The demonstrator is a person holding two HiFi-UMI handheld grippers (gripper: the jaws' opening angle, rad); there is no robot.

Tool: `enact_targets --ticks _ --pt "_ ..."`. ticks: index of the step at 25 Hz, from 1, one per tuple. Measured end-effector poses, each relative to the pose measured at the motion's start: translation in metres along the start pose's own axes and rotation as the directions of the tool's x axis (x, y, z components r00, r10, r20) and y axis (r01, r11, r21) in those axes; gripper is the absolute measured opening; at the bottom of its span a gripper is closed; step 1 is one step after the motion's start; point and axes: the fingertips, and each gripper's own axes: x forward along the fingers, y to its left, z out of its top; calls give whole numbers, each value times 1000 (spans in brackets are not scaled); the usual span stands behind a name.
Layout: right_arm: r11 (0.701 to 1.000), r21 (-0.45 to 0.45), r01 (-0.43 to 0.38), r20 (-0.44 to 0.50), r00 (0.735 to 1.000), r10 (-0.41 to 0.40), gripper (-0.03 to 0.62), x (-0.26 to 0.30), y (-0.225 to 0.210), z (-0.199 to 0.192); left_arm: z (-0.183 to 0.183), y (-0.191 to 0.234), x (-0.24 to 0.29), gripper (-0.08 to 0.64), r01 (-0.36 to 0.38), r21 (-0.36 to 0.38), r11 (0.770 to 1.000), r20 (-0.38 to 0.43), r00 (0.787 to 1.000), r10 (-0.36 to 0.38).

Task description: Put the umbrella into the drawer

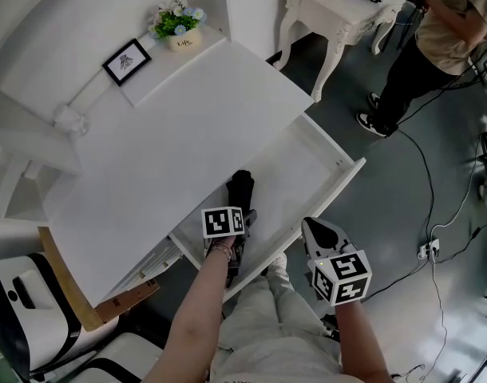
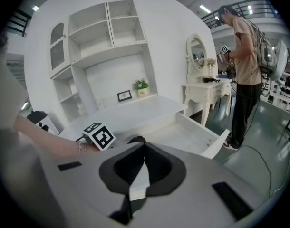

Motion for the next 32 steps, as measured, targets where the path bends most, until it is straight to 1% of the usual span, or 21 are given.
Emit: enact_targets --ticks 2,8,16,22,26,30,32 --pt "1000 -1 -1 1 1000 1 8 0 0 1 1 0 -4 454 -2 5 1000 7 1000 2" --pt "1000 -23 -15 20 1000 15 8 -1 6 15 9 -10 -19 457 13 37 999 13 1000 -13" --pt "999 -46 -19 80 997 23 8 -4 8 47 28 -23 -46 456 29 58 998 63 997 -32" --pt "998 -59 -21 122 992 28 8 -9 10 67 36 -36 -65 454 55 69 996 90 994 -61" --pt "997 -73 -27 147 988 37 8 -11 15 81 46 -41 -80 454 59 79 995 126 990 -69" --pt "996 -89 -31 172 984 46 8 -14 21 92 54 -46 -94 453 51 118 992 156 985 -70" --pt "995 -97 -32 183 982 50 8 -17 23 97 59 -50 -103 453 53 130 990 185 980 -76"
